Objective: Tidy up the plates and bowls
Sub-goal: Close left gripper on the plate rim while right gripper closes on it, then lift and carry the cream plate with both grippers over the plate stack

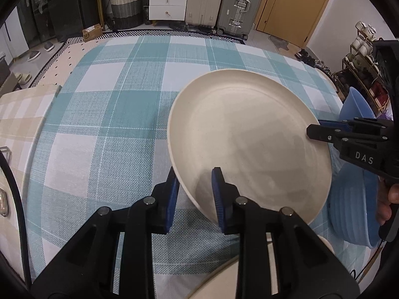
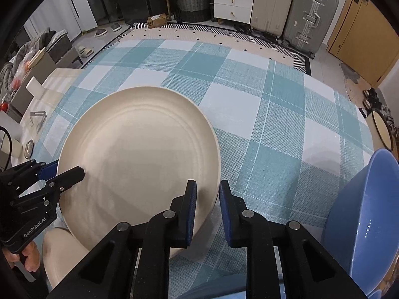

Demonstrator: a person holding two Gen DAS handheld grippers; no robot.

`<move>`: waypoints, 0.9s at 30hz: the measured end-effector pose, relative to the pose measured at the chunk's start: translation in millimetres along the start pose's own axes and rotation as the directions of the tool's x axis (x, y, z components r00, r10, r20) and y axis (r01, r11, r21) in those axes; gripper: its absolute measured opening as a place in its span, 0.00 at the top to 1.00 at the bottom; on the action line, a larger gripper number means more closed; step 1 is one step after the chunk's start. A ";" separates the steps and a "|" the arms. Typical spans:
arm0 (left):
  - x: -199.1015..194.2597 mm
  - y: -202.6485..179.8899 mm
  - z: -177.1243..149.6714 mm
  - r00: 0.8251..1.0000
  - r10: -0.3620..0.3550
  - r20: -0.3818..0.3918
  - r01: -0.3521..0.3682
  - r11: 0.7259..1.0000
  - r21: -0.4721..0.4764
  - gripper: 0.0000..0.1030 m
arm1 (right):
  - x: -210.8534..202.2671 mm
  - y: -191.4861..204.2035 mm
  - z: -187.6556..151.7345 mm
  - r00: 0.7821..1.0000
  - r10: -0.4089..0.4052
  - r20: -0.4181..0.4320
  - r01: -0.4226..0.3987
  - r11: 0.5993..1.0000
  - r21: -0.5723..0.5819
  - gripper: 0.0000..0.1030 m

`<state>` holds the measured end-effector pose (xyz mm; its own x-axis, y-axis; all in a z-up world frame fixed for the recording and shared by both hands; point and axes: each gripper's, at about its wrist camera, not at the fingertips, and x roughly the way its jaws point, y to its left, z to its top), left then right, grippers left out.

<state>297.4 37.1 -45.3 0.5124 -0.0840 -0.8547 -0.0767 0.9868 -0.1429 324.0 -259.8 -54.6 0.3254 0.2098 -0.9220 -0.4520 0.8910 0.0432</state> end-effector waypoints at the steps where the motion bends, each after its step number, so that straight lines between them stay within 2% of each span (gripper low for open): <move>1: -3.1 0.2 0.0 1.000 -0.003 0.004 0.003 1.000 -0.002 0.77 | -2.3 0.2 -0.1 1.000 0.003 0.006 -0.003 1.000 0.001 0.81; 27: -91.2 -6.2 -22.0 0.996 -0.005 0.088 0.006 1.000 -0.006 0.77 | -78.9 22.5 -22.9 0.991 0.024 0.130 -0.019 0.999 -0.037 0.81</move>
<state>232.3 35.5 22.5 0.5859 -0.0769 -0.8067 -0.0787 0.9854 -0.1511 269.2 -265.5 10.3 0.4198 0.2820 -0.8627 -0.4890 0.8711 0.0468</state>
